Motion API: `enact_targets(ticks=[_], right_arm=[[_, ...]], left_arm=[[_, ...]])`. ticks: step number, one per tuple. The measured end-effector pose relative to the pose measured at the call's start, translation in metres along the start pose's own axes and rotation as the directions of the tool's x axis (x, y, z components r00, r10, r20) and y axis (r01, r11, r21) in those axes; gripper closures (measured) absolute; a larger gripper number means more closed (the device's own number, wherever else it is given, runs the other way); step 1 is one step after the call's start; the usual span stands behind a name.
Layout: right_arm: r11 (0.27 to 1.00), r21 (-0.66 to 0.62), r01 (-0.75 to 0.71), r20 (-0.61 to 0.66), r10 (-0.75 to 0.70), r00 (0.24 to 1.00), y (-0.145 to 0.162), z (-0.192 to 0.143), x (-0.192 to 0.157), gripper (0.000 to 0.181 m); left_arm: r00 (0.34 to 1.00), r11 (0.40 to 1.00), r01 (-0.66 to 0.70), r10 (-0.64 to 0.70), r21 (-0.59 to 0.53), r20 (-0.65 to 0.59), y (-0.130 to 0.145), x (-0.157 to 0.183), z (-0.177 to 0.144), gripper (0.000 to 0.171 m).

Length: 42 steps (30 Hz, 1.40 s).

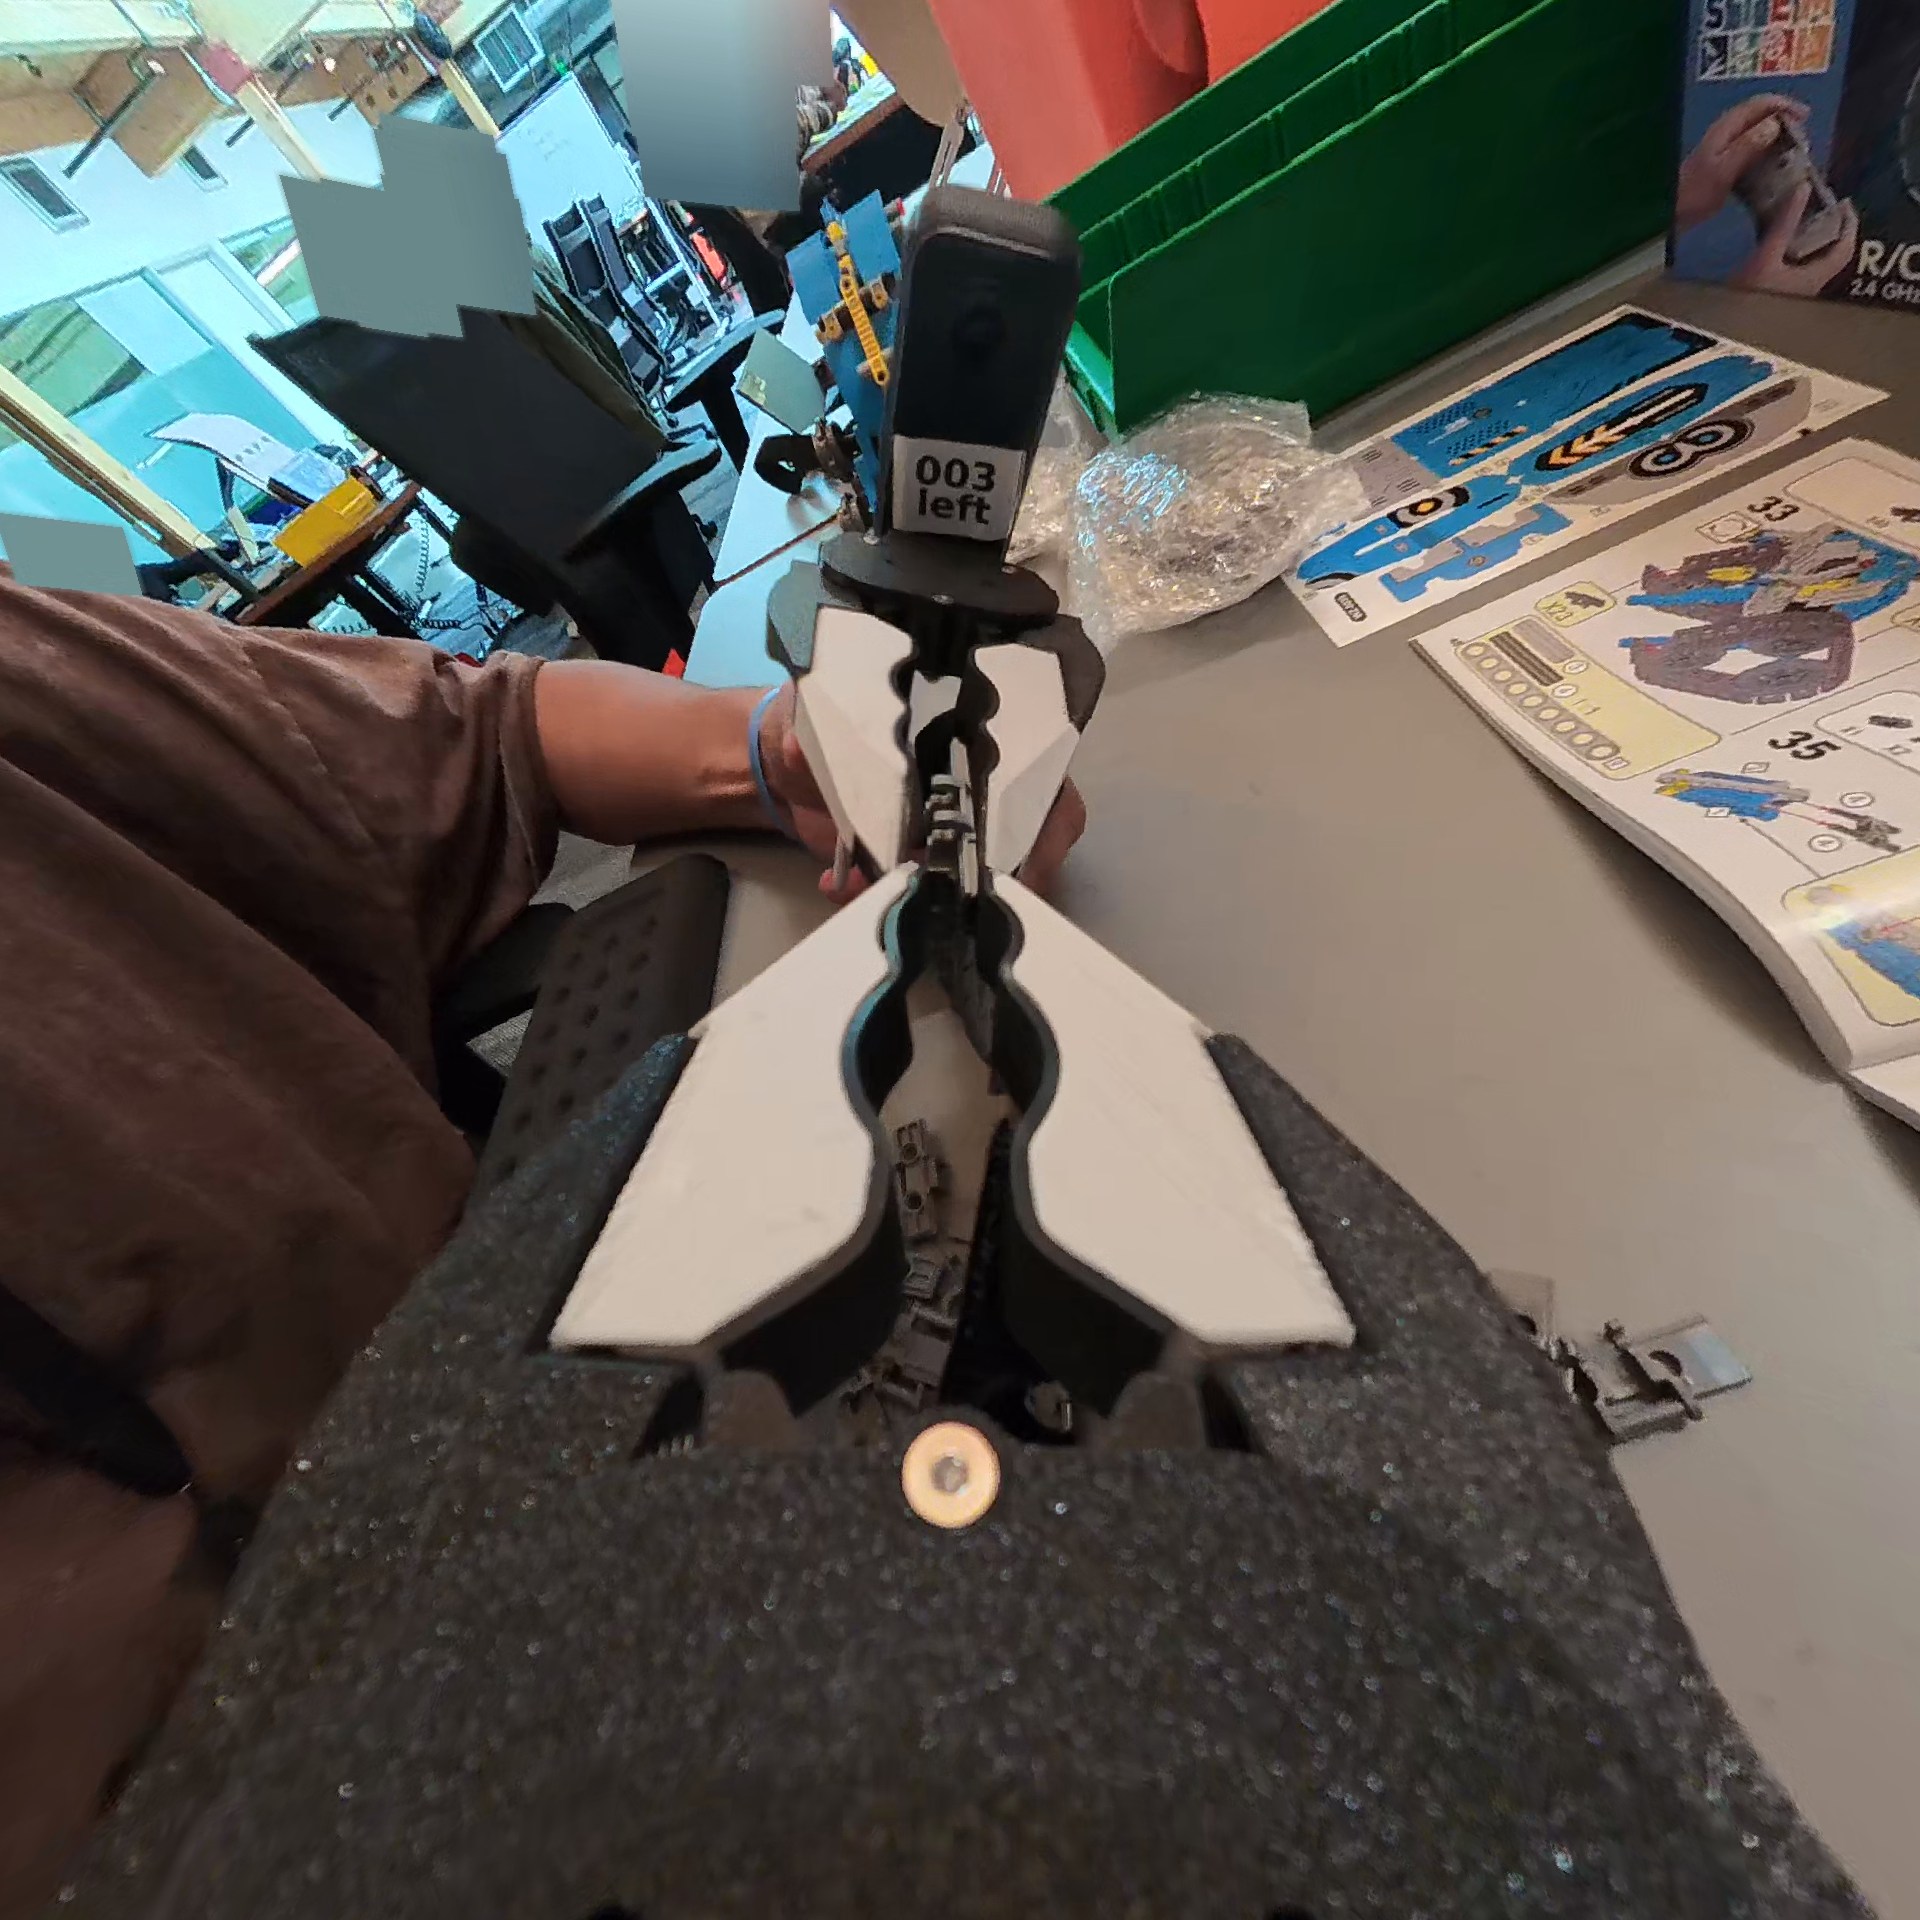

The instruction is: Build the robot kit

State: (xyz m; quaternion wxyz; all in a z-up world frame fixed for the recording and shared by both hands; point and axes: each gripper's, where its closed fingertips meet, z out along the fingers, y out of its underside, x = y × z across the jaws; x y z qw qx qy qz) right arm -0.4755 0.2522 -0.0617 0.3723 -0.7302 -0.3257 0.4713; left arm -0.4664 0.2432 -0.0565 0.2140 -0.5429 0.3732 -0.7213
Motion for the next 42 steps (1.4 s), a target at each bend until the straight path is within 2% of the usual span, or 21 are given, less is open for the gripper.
enact_targets(ticks=[5,9,14,15,18,20,23,25,28,30,35,39,41,42], right_arm=[[0.999,-0.019,0.027,0.03,-0.026,0.999,0.0,0.002,-0.007,0.174],[0.996,0.002,-0.088,0.087,0.088,0.992,0.0,0.002,-0.011,0.175],[0.947,-0.002,-0.322,0.206,0.315,0.926,0.009,0.0,-0.008,0.175],[0.945,-0.002,-0.326,0.197,0.32,0.927,0.012,0.0,-0.006,0.174],[0.961,0.014,-0.276,0.175,0.27,0.947,0.008,0.0,-0.007,0.174],[0.969,0.051,-0.241,0.134,0.233,0.963,0.003,0.001,-0.003,0.173],[0.972,0.103,-0.211,0.137,0.196,0.971,-0.004,0.001,-0.002,0.173],[0.977,0.122,-0.173,0.121,0.158,0.98,-0.005,0.001,0.0,0.163],[0.976,0.169,-0.138,0.135,0.115,0.984,-0.012,-0.005,-0.002,0.163],[0.957,0.235,-0.171,0.163,0.135,0.977,-0.023,-0.015,-0.001,0.164],[0.969,0.177,-0.171,0.148,0.145,0.978,-0.012,-0.009,0.002,0.164],[0.974,0.169,-0.154,0.144,0.13,0.981,-0.012,0.002,-0.003,0.166],[0.967,0.182,-0.178,0.164,0.148,0.975,-0.014,0.001,-0.003,0.178],[0.964,0.182,-0.194,0.177,0.162,0.971,-0.014,0.0,-0.004,0.178]], left_arm=[[0.997,0.999,0.042,-0.042,-0.001,-0.06,0.001,0.007,-0.002,0.163],[0.999,1.0,0.009,-0.009,0.001,-0.053,0.002,0.008,-0.002,0.165],[0.977,0.977,-0.197,0.203,-0.085,0.07,0.012,0.002,0.001,0.166],[0.969,0.969,-0.221,0.232,-0.113,0.088,0.015,0.0,0.002,0.166],[0.971,0.973,-0.213,0.221,-0.092,0.089,0.011,0.001,0.001,0.166],[0.982,0.984,-0.169,0.173,-0.057,0.07,0.005,0.0,0.0,0.165],[0.994,0.994,-0.105,0.106,-0.017,0.029,0.0,0.002,-0.002,0.164],[0.995,0.995,-0.1,0.1,-0.01,0.013,0.0,0.004,-0.002,0.164],[0.997,0.997,-0.08,0.08,0.012,0.01,-0.004,0.003,-0.004,0.165],[0.999,0.998,-0.049,0.048,0.038,0.011,-0.009,0.0,-0.008,0.165],[1.0,0.997,0.0,0.002,0.076,-0.014,-0.015,-0.002,-0.013,0.165],[0.999,0.998,0.005,-0.002,0.058,-0.043,-0.011,0.002,-0.009,0.165],[0.999,0.999,0.002,0.0,0.052,-0.05,-0.009,0.004,-0.008,0.165],[0.999,0.999,0.004,-0.001,0.052,-0.051,-0.009,0.004,-0.007,0.165]])
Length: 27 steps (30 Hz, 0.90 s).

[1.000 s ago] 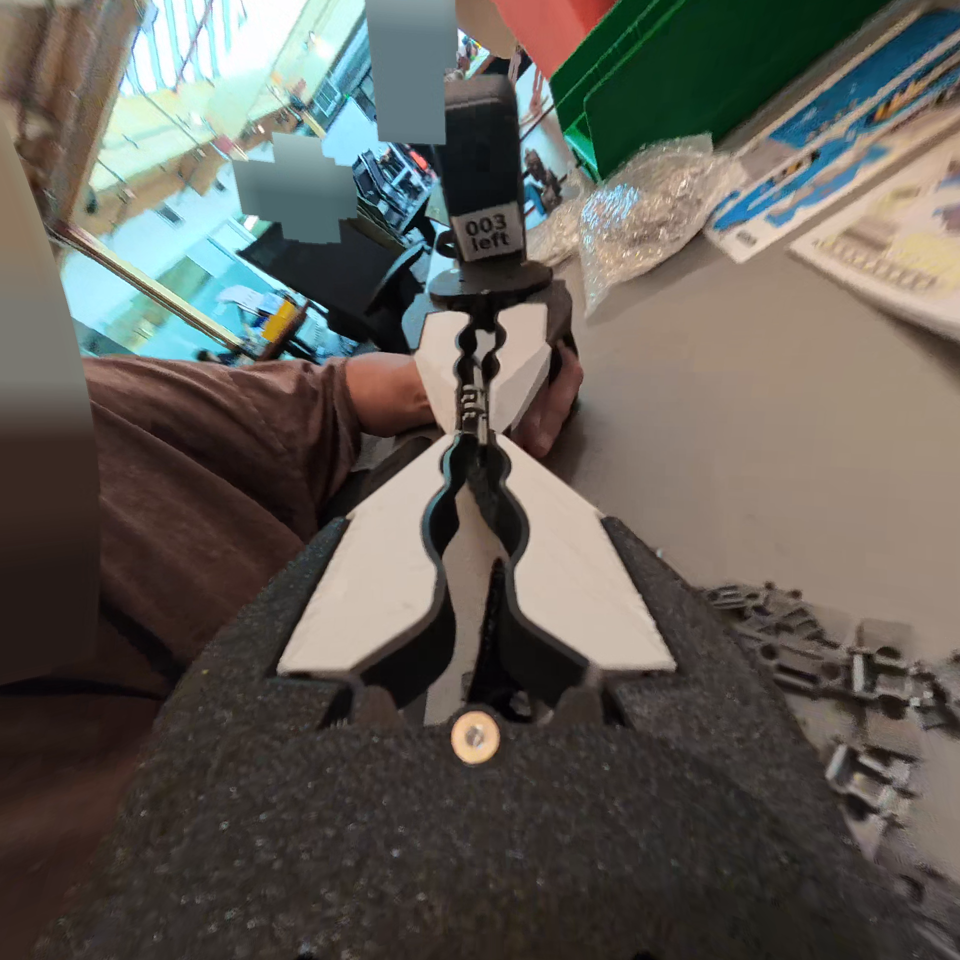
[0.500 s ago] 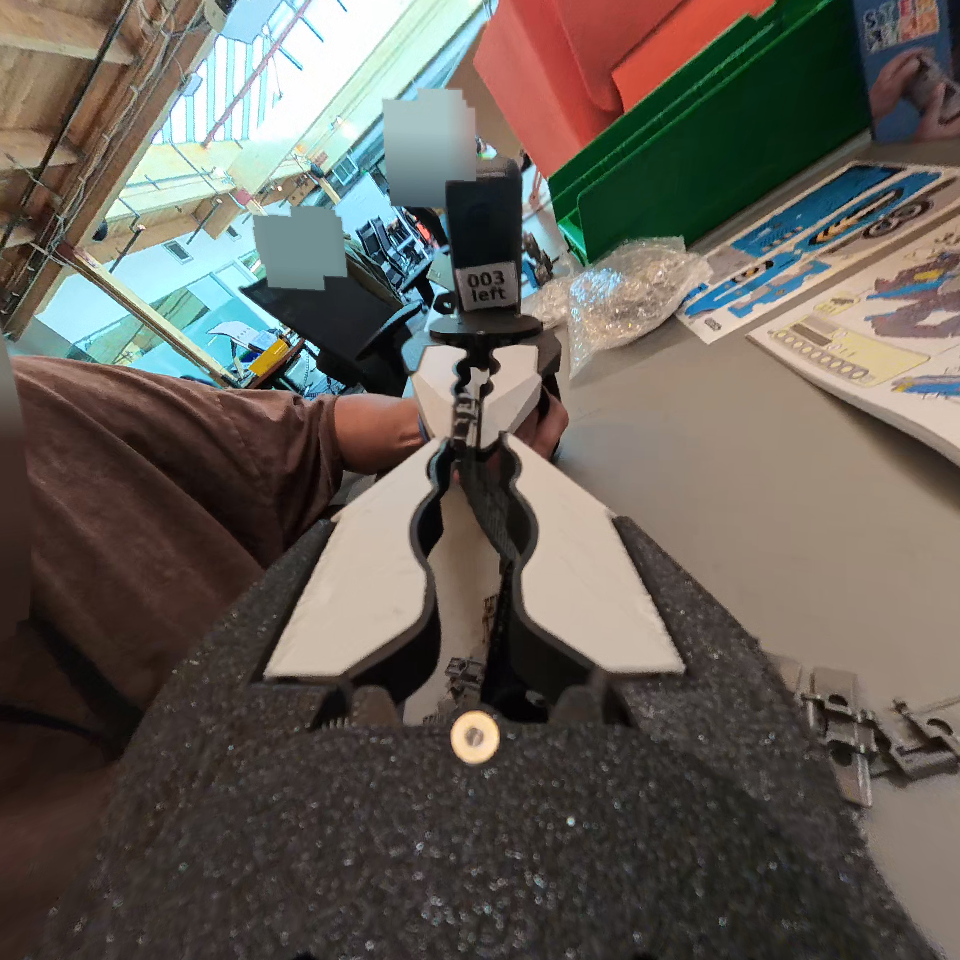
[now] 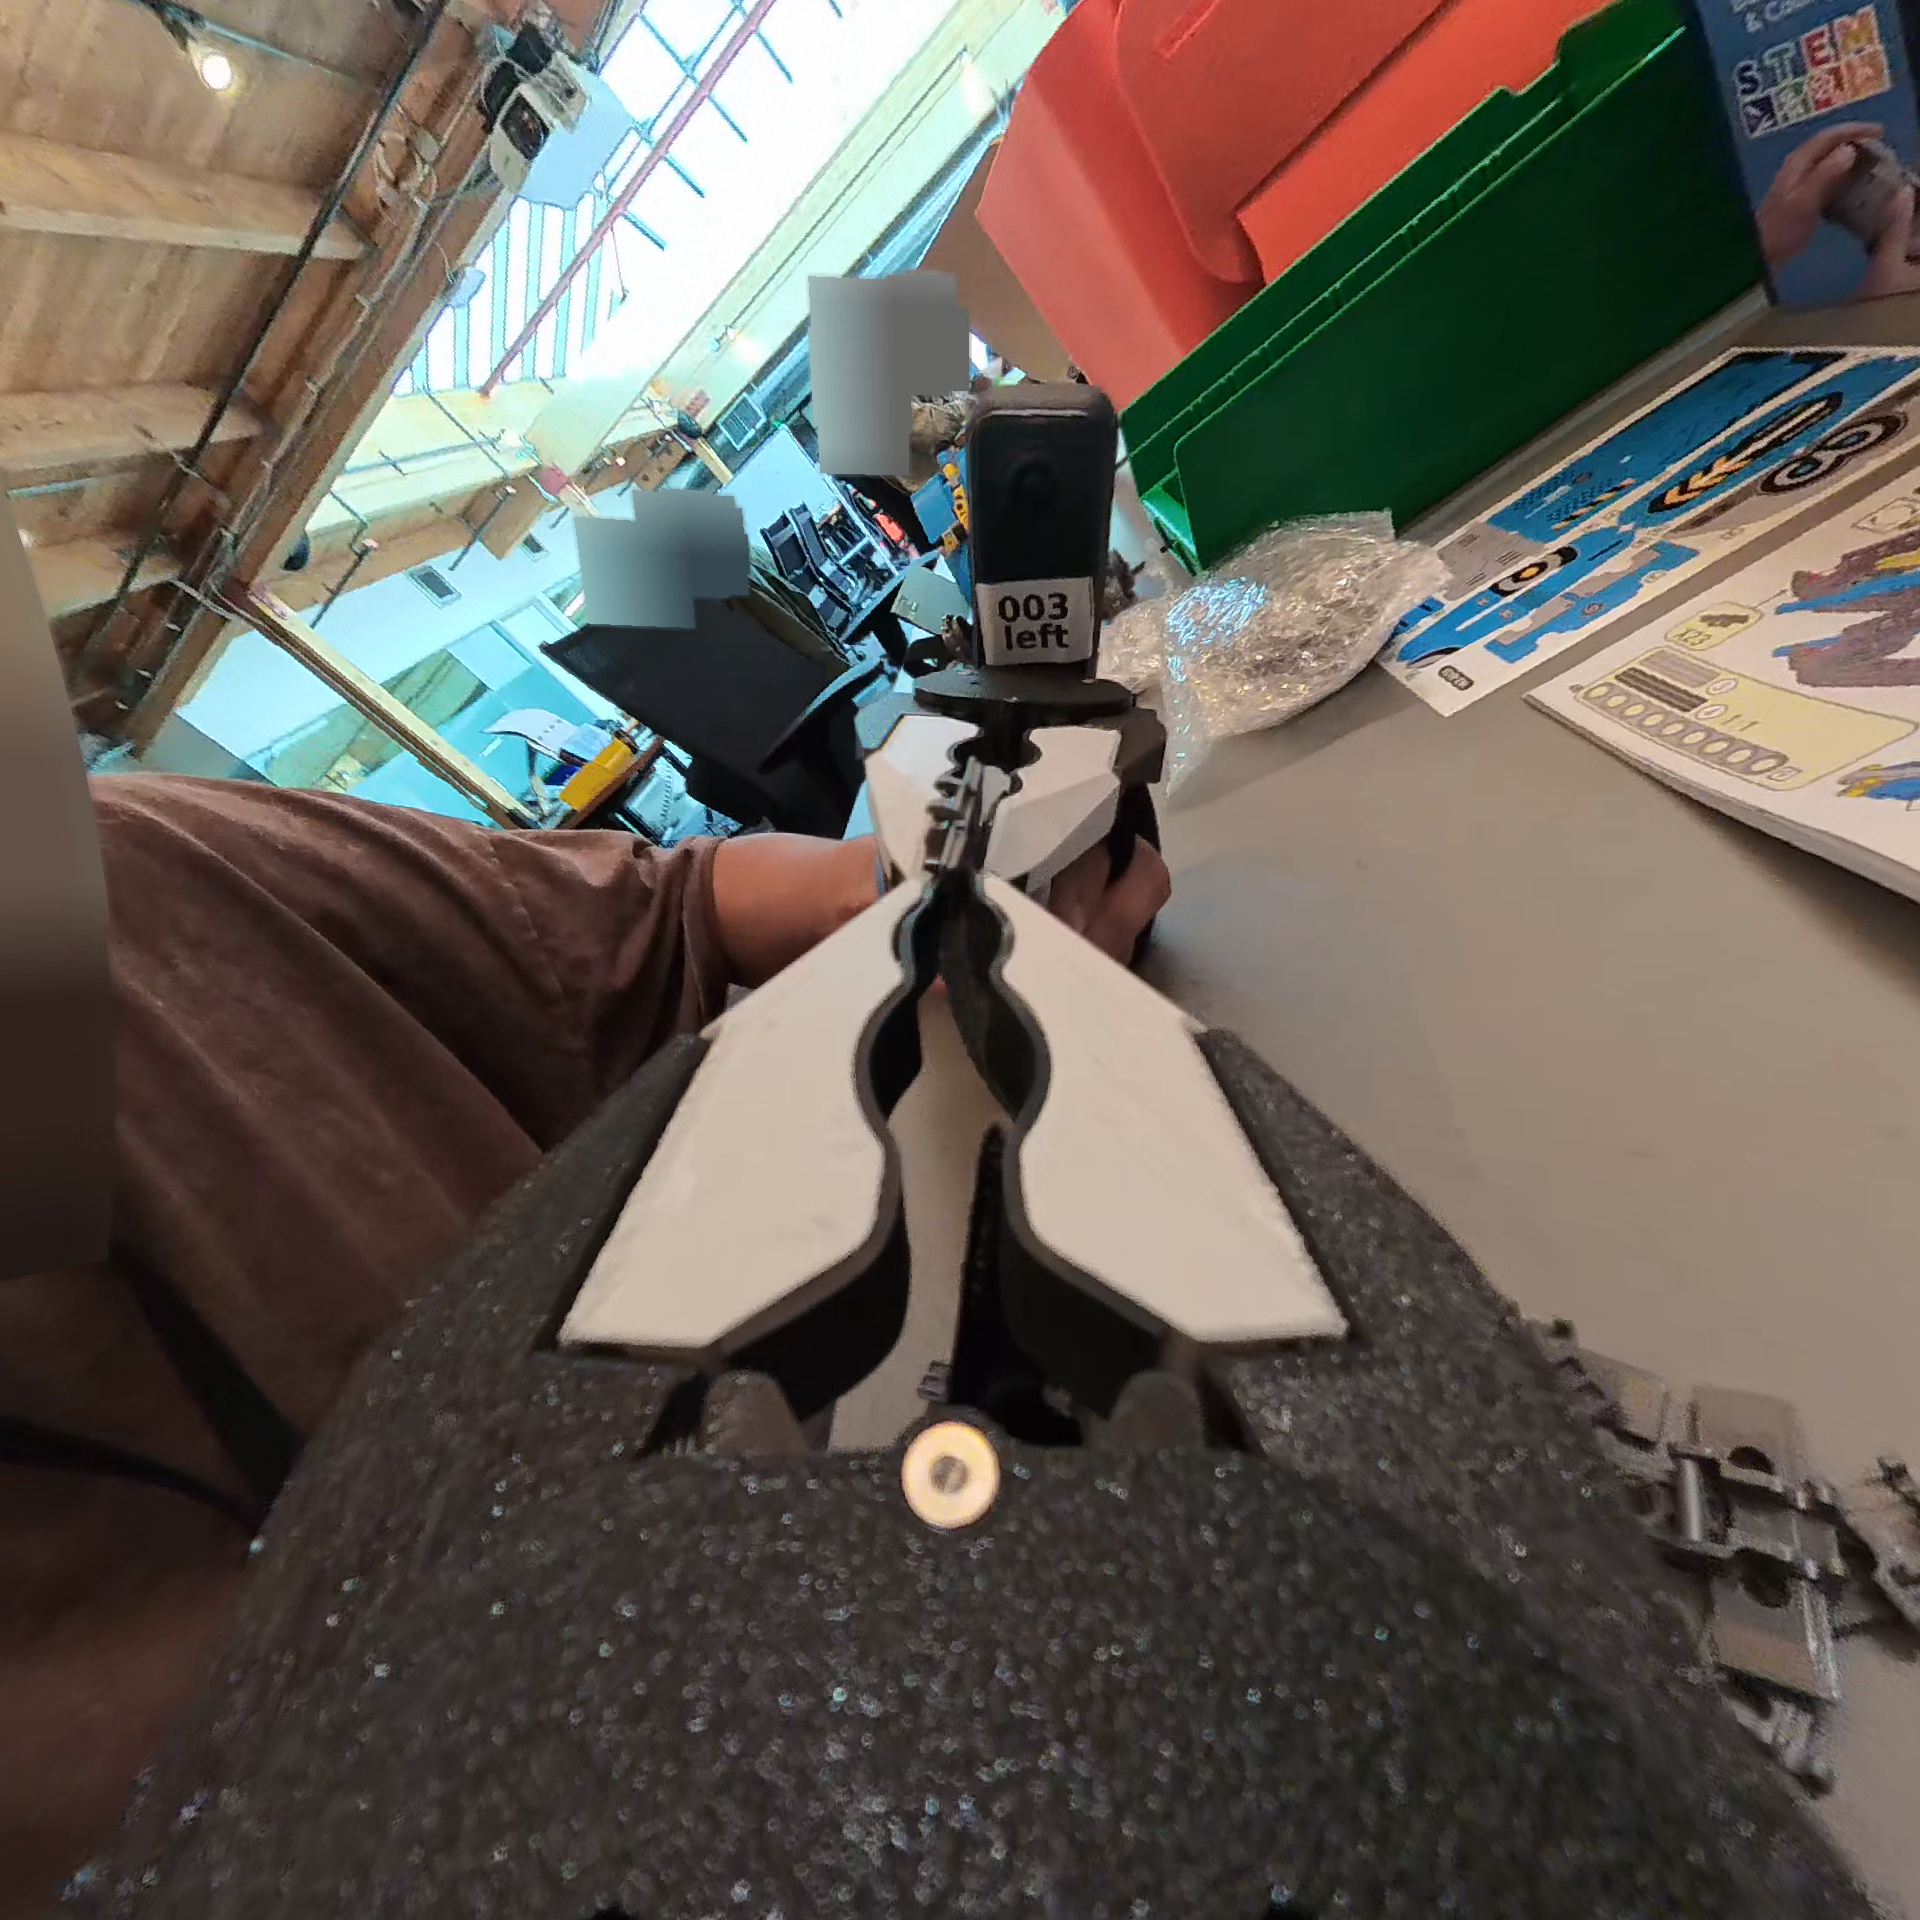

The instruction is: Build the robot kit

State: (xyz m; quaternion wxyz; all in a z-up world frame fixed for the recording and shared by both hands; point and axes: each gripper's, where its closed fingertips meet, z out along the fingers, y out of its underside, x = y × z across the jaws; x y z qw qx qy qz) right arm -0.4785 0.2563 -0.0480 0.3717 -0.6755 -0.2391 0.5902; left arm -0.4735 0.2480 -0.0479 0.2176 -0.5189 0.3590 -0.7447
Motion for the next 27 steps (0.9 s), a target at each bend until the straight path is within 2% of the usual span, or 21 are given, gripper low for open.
enact_targets(ticks=[8,12,16,21,23,25,27], right_arm=[[0.998,0.038,-0.06,0.011,0.059,0.998,-0.006,-0.008,0.002,0.179],[0.995,-0.014,-0.098,0.04,0.099,0.994,0.003,-0.007,-0.001,0.179],[0.993,-0.03,-0.116,0.059,0.118,0.991,0.006,-0.005,-0.003,0.179],[0.996,-0.054,-0.075,0.047,0.077,0.996,0.01,-0.005,-0.002,0.176],[0.998,-0.05,-0.022,-0.024,0.021,0.999,0.005,-0.011,0.007,0.163],[0.996,-0.081,0.046,-0.16,-0.058,0.985,0.002,-0.026,0.026,0.162],[0.977,-0.178,0.115,-0.309,-0.167,0.936,0.005,-0.045,0.048,0.166]], left_arm=[[0.999,0.998,-0.03,0.029,0.05,0.015,-0.011,-0.001,-0.006,0.163],[0.999,0.998,-0.051,0.051,0.037,0.02,-0.01,0.0,-0.006,0.162],[0.998,0.998,-0.067,0.067,0.015,0.006,-0.007,0.003,-0.006,0.169],[0.997,0.997,-0.072,0.072,-0.033,0.022,-0.004,0.001,-0.008,0.171],[0.997,0.997,-0.068,0.068,-0.029,0.025,-0.006,0.0,-0.011,0.171],[0.996,0.997,-0.08,0.08,-0.011,0.05,-0.014,-0.004,-0.017,0.171],[0.993,0.996,-0.085,0.084,0.005,0.084,-0.022,-0.011,-0.025,0.171]])
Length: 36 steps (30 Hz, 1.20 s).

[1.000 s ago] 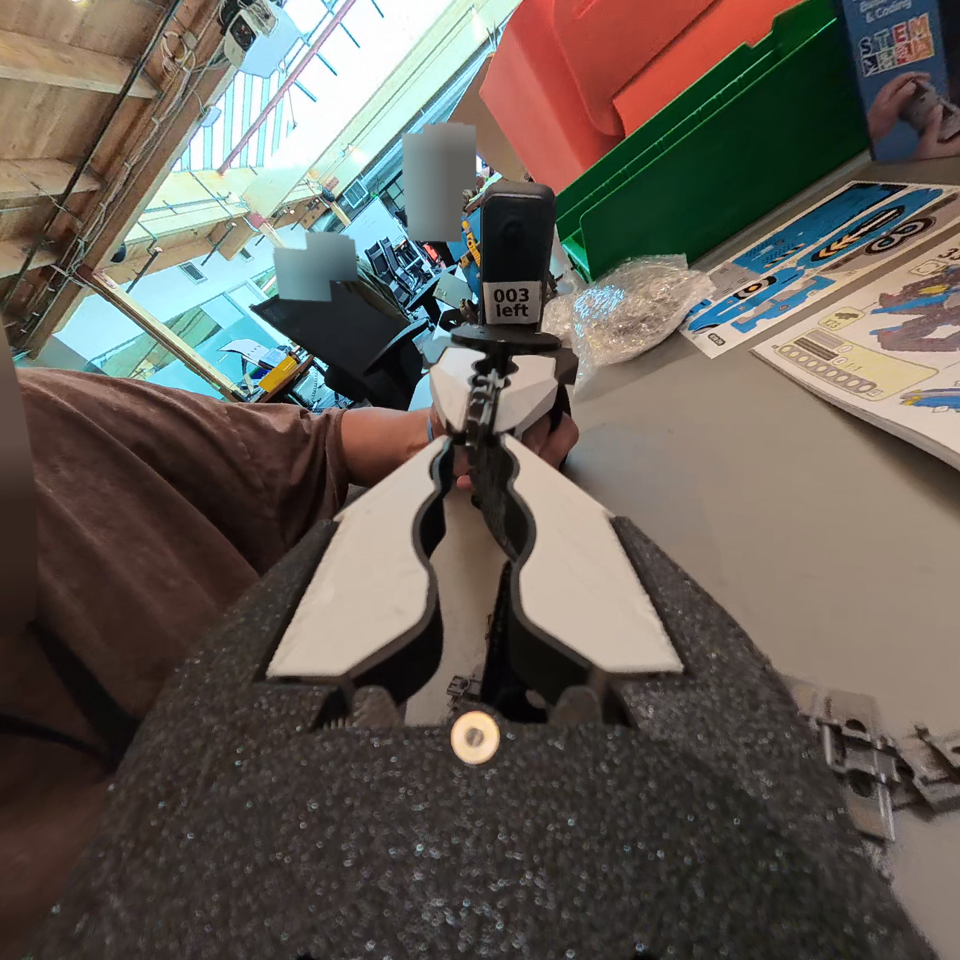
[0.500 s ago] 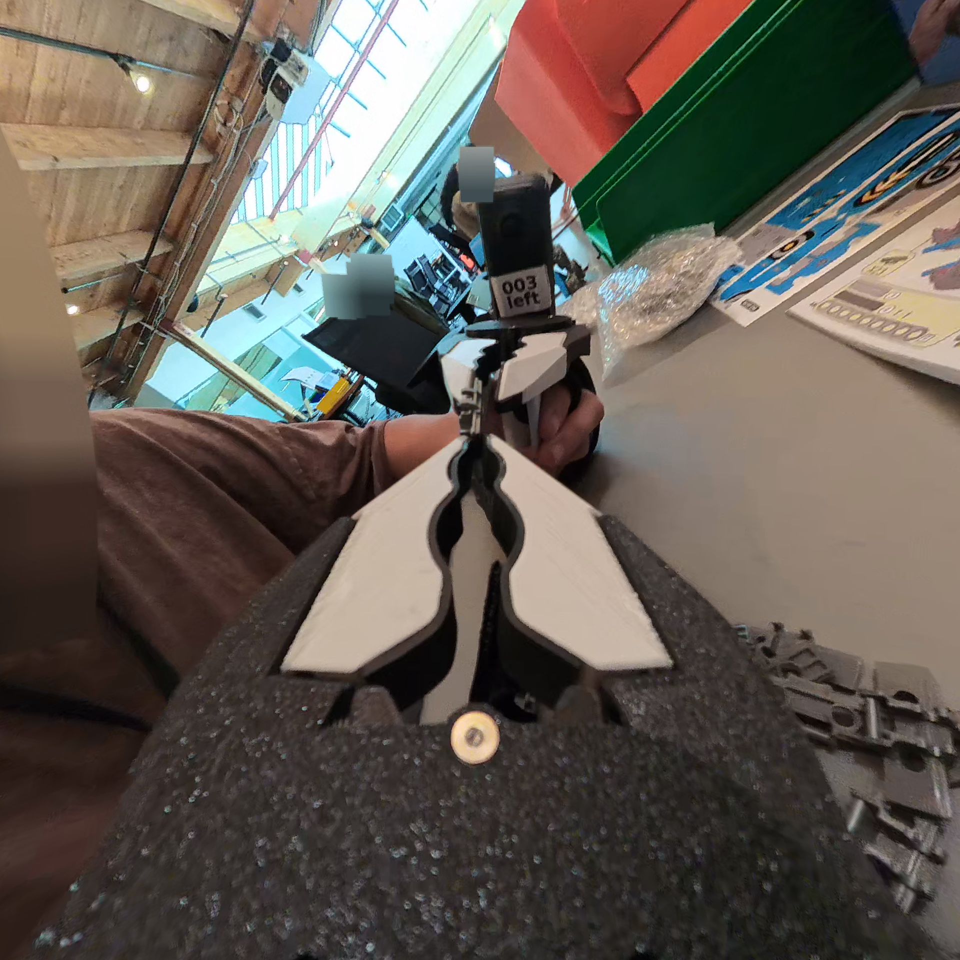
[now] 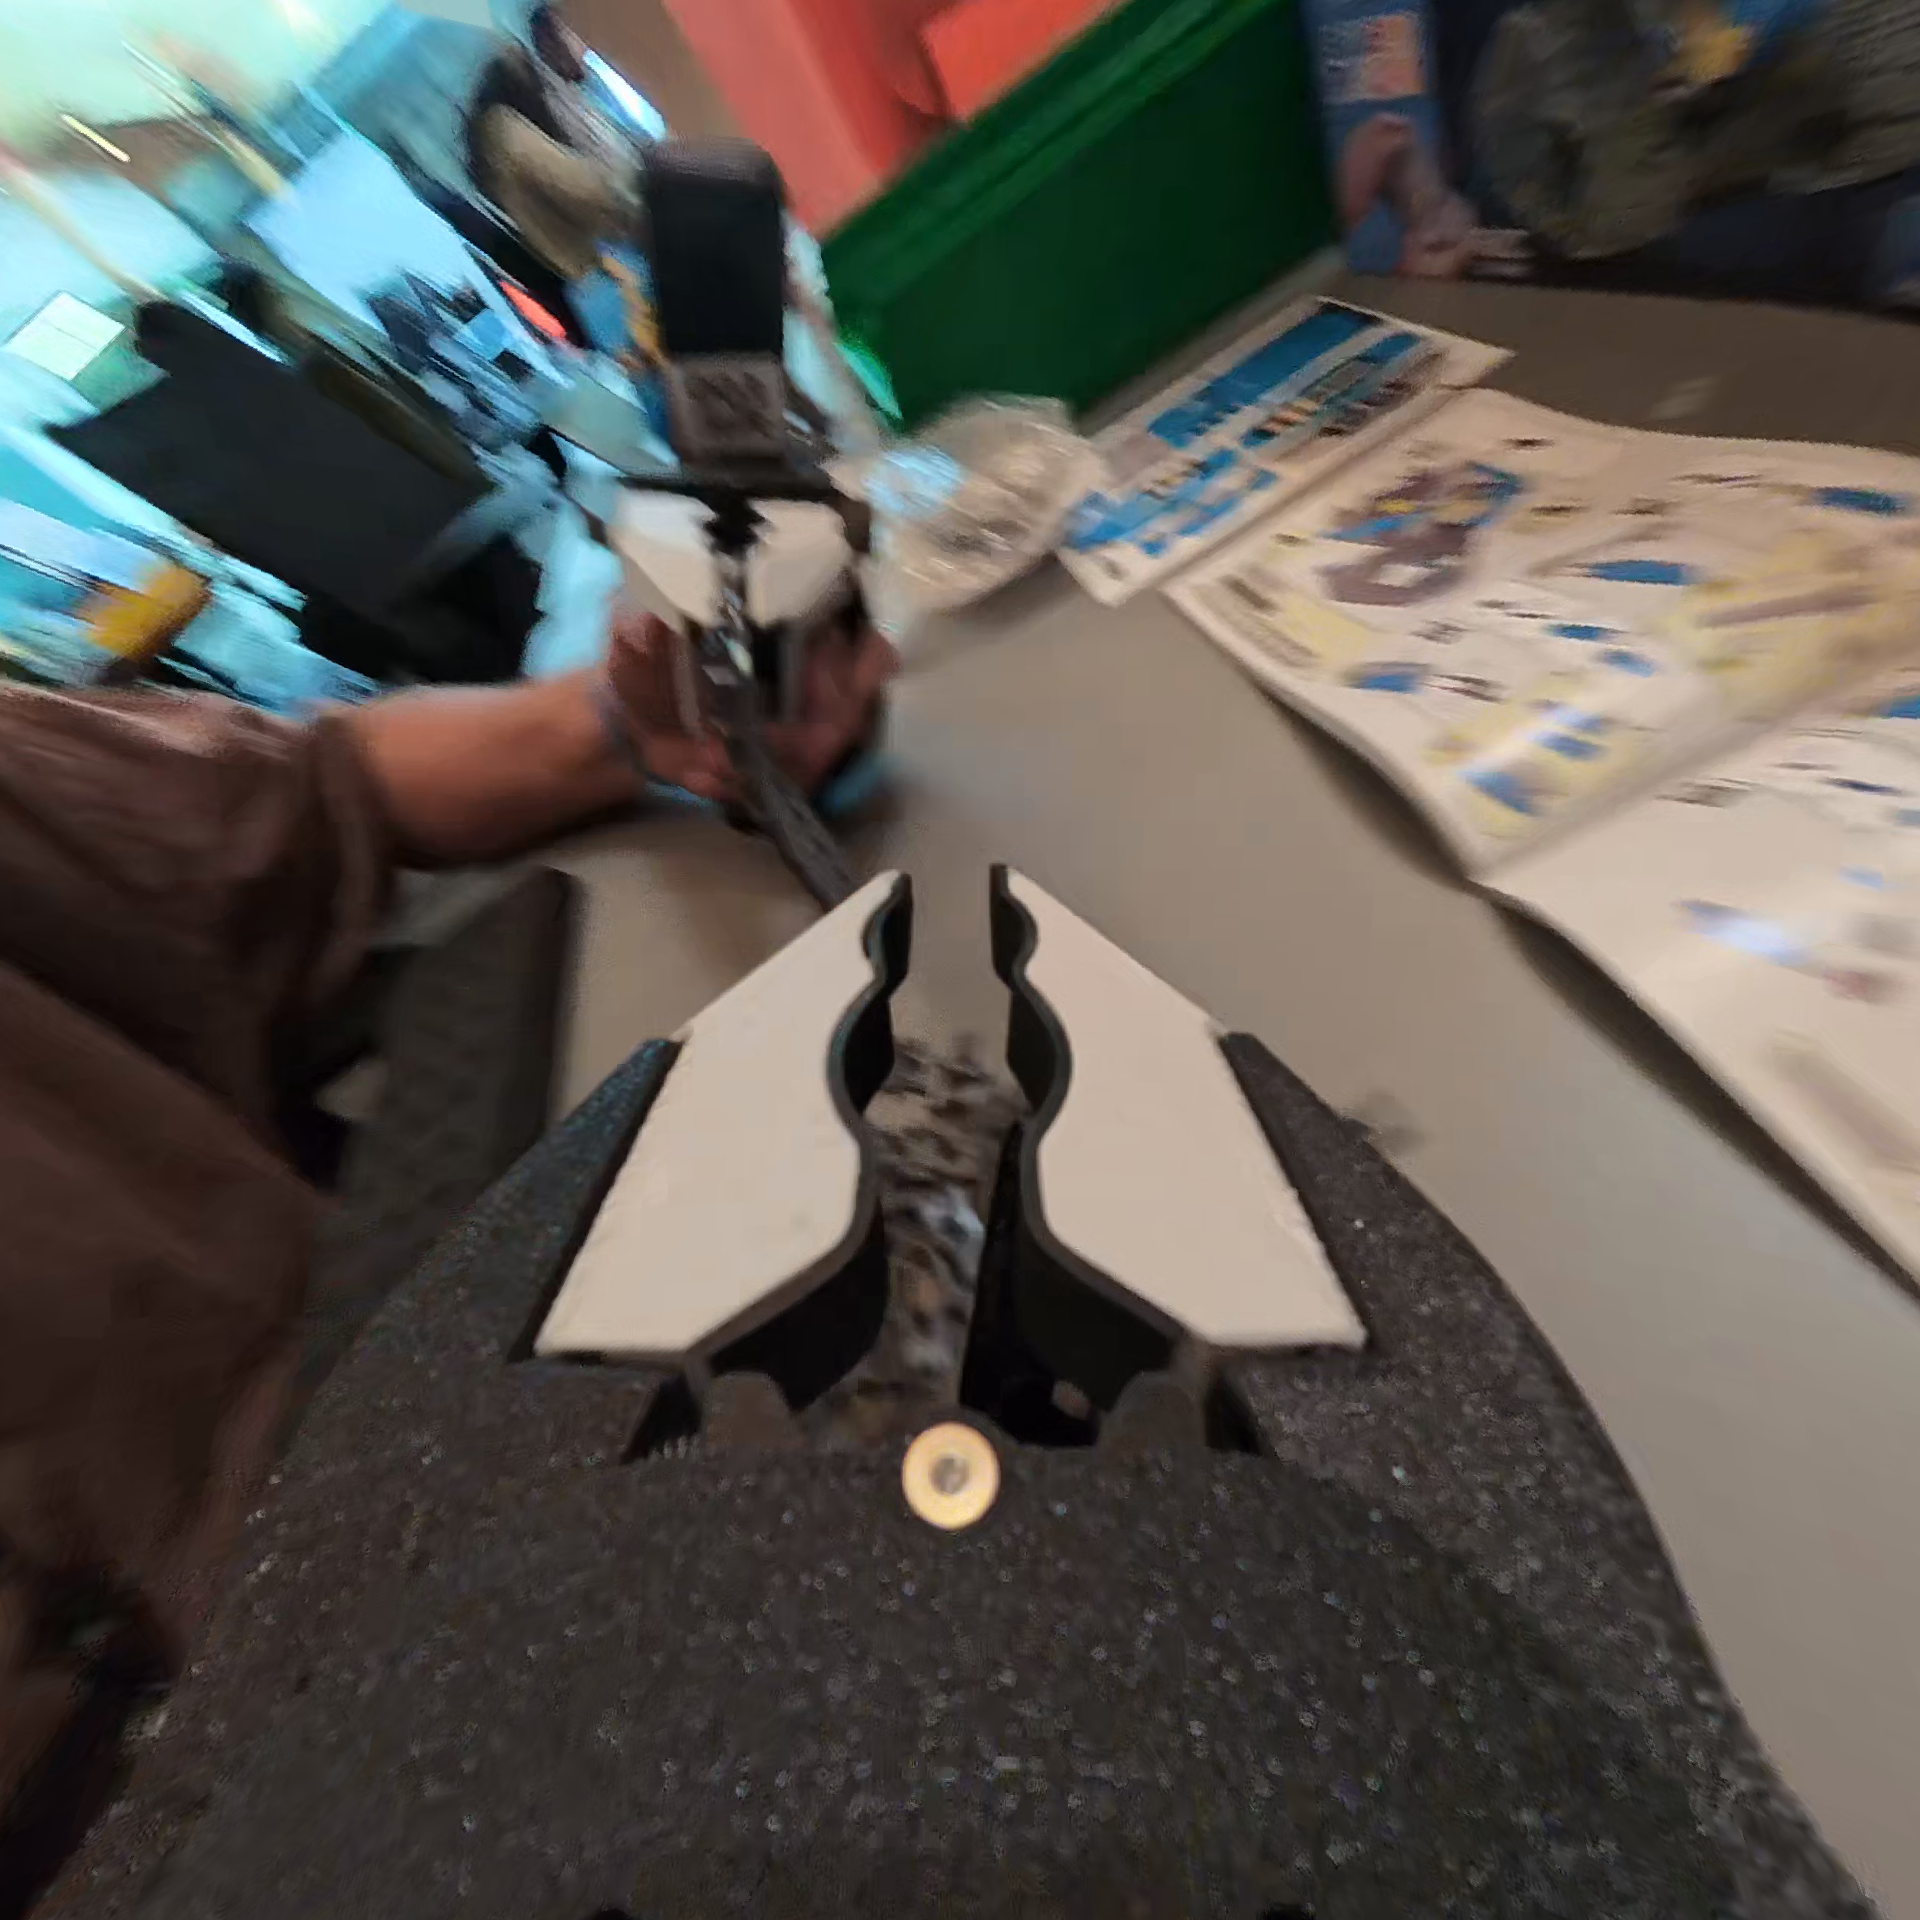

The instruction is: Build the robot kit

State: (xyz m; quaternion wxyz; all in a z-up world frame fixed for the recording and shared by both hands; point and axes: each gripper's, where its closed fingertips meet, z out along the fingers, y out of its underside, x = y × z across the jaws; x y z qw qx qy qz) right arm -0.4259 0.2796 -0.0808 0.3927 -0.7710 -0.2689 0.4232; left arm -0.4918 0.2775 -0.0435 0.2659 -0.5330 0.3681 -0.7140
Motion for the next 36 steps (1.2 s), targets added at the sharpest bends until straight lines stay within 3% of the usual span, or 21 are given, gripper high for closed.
enact_targets(ticks=[3,5,9,17,22,27,29,33,36], right_arm=[[0.98,-0.129,0.15,-0.196,-0.173,0.965,0.011,-0.015,0.029,0.168],[0.958,-0.212,0.192,-0.261,-0.245,0.934,0.017,-0.022,0.041,0.17],[0.923,-0.35,0.162,-0.292,-0.272,0.917,0.041,-0.027,0.058,0.169],[0.871,-0.465,0.157,-0.294,-0.319,0.901,0.066,-0.021,0.068,0.166],[0.878,-0.471,0.085,-0.281,-0.241,0.929,0.076,-0.019,0.071,0.164],[0.912,-0.411,-0.005,-0.249,-0.107,0.962,0.077,-0.021,0.072,0.172],[0.91,-0.415,0.013,-0.244,-0.125,0.962,0.076,-0.023,0.071,0.172],[0.907,-0.343,0.245,-0.187,-0.321,0.928,0.047,-0.02,0.048,0.172],[0.831,-0.231,0.505,-0.169,-0.546,0.821,0.011,-0.016,0.007,0.172]], left_arm=[[0.992,0.998,-0.07,0.07,-0.005,0.106,-0.004,-0.018,-0.009,0.171],[0.987,0.996,-0.092,0.09,0.012,0.129,-0.008,-0.021,-0.012,0.171],[0.988,0.993,-0.086,0.075,0.078,0.138,-0.017,-0.022,-0.017,0.171],[0.991,0.992,-0.062,0.049,0.109,0.122,-0.02,-0.02,-0.018,0.17],[0.993,0.995,-0.056,0.046,0.088,0.11,-0.016,-0.019,-0.014,0.169],[0.993,0.996,-0.065,0.058,0.066,0.107,-0.012,-0.017,-0.011,0.17],[0.993,0.996,-0.064,0.057,0.059,0.104,-0.01,-0.016,-0.01,0.17],[0.993,0.997,-0.055,0.049,0.052,0.108,-0.009,-0.018,-0.009,0.169],[0.99,0.999,-0.04,0.038,0.018,0.133,-0.004,-0.022,-0.008,0.17]])
